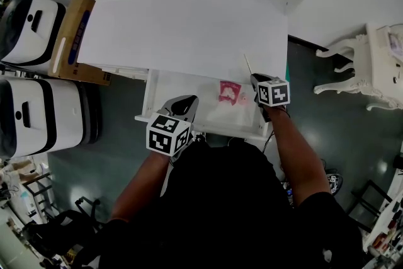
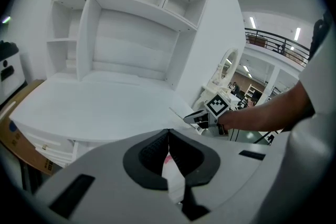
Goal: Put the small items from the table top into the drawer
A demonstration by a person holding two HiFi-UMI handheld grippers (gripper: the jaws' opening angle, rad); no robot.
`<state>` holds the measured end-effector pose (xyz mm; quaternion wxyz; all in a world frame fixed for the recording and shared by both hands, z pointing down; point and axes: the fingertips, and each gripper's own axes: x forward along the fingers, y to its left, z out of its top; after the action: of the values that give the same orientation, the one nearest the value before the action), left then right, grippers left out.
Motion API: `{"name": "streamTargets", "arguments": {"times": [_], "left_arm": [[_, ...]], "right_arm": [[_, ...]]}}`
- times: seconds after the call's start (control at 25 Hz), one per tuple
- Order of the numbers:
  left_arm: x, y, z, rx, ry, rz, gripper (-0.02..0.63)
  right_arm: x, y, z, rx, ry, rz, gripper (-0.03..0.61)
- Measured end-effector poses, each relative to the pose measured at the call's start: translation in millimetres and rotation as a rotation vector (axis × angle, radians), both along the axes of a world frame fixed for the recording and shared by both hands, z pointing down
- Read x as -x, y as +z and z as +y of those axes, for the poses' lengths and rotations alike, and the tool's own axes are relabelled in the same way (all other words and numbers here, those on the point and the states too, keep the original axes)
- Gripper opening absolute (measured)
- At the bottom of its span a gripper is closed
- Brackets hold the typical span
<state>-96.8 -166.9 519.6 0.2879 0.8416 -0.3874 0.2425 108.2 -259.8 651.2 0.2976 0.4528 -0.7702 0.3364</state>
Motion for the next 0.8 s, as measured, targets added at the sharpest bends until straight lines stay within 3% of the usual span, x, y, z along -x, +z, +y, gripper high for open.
{"name": "streamTargets", "arguments": {"times": [0.24, 0.4, 0.68, 0.8], "left_arm": [[-5, -2, -1, -0.006, 0.009, 0.005, 0.011], [-4, 0, 0, 0.001, 0.01, 0.002, 0.011], [-6, 7, 8, 0.028, 0.01, -0.011, 0.011], [-6, 5, 10, 0.028, 0.005, -0.016, 0.011]], "right_arm": [[21, -7, 47, -0.034, -0.167, 0.004, 0.044], [37, -4, 84, -0.035, -0.342, 0.015, 0.044], [61, 62, 143, 0.022, -0.827, 0.293, 0.044], [69, 91, 153, 0.059, -0.95, 0.341, 0.044]]}}
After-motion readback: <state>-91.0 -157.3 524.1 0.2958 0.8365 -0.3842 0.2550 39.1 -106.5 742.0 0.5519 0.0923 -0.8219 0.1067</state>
